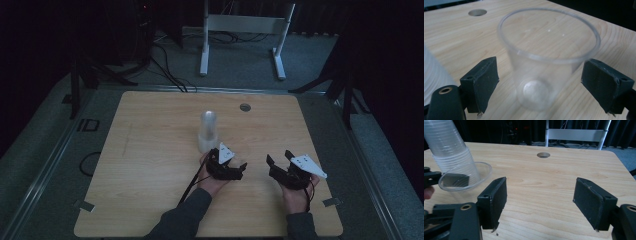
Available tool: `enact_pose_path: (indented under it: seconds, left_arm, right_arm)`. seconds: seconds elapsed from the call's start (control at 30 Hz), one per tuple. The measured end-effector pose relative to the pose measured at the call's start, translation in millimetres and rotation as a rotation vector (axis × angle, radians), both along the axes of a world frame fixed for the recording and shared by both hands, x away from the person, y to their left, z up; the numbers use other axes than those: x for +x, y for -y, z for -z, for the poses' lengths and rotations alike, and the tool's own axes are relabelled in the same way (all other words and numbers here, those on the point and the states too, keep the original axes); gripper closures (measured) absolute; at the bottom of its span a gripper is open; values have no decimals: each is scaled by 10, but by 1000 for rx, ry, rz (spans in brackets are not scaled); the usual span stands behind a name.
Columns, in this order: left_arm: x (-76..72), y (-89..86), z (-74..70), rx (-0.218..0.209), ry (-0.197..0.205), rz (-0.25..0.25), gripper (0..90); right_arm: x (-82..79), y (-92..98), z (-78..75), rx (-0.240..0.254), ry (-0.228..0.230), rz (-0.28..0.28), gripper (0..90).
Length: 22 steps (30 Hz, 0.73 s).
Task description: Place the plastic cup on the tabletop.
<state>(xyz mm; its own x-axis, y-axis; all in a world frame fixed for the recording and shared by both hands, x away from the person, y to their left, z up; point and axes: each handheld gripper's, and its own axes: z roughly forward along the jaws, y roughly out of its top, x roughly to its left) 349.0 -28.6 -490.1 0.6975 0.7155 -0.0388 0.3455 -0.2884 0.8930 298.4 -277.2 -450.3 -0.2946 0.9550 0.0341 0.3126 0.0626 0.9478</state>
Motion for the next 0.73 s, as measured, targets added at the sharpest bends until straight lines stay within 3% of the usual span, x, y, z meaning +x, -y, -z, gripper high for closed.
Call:
enact_pose_path:
  seconds: [0.3,0.7,0.73]
  left_arm:
    - [-95,-269,-4,-14,-20,-14,153]
    - [-174,-548,85,25,-86,-45,171]
    - [-192,-632,97,32,-104,-66,171]
  right_arm:
    - [5,19,3,1,-8,5,255]
    - [29,38,20,0,-25,10,254]
    - [32,42,20,1,-29,11,252]
